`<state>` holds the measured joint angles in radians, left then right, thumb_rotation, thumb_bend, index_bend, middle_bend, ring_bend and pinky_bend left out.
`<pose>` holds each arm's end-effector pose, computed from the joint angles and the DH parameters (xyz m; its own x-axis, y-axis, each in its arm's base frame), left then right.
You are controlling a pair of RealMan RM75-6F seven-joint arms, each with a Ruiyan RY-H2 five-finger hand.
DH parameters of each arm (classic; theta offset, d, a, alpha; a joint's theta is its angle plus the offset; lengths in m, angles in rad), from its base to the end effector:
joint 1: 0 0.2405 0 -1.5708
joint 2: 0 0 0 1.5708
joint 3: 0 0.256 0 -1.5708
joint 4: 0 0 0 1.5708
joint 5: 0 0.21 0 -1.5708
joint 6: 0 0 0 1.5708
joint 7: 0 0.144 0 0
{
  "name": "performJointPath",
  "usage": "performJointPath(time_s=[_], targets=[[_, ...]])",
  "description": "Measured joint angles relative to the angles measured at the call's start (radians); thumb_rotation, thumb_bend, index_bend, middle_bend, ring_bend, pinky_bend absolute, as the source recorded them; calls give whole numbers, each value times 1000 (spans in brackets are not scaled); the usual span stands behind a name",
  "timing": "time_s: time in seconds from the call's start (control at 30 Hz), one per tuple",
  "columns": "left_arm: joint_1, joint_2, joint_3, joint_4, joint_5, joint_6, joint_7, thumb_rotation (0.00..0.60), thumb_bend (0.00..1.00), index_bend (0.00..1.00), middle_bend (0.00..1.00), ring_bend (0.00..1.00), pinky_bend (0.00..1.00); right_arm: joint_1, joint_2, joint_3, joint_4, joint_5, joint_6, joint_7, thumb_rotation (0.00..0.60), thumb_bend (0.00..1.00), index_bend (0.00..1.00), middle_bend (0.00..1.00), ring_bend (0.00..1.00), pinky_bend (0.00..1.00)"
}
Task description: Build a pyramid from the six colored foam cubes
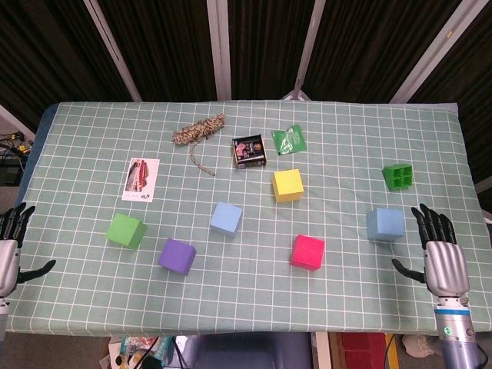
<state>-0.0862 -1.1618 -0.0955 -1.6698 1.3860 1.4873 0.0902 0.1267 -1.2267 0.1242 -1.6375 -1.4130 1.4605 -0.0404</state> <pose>-0.3068 0.1888 0.1522 0.3733 -0.0294 0.9272 0.9245 0.0949 -0.3692 -0.2942 -0.2072 0.1339 0.2924 0.0462 0.9552 -0.9562 0.0276 0.2914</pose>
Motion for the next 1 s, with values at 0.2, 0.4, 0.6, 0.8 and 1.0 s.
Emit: performJointPath(time_s=[0.2, 0.4, 0.6, 0.8, 1.0], targets=[[-2, -1, 0, 1, -5, -5, 4, 600, 18, 0, 0, 0, 0, 1, 0, 1, 2, 3, -4, 1, 600, 179, 0, 0, 0, 0], [-2, 1, 2, -1, -5, -7, 8, 600, 18, 0, 0, 0, 0, 1, 1, 0, -2, 3, -6, -1, 600, 179, 0, 0, 0, 0], [-4, 4, 7, -3, -5, -20, 12, 600, 19, 0, 0, 0, 0, 1, 0, -2, -5, 0, -7, -5, 600, 179, 0, 0, 0, 0], [-10, 10, 10, -15, -2, -29, 23, 600, 19, 0, 0, 0, 0, 0, 1, 1, -5, 7, -8, -3, 600, 180, 0, 0, 0, 0], [-34, 19, 6, -46, 11, -52, 45, 600, 26, 0, 1, 0, 0, 1, 1, 6, 0, 24, -15, 1, 600, 179, 0, 0, 0, 0]])
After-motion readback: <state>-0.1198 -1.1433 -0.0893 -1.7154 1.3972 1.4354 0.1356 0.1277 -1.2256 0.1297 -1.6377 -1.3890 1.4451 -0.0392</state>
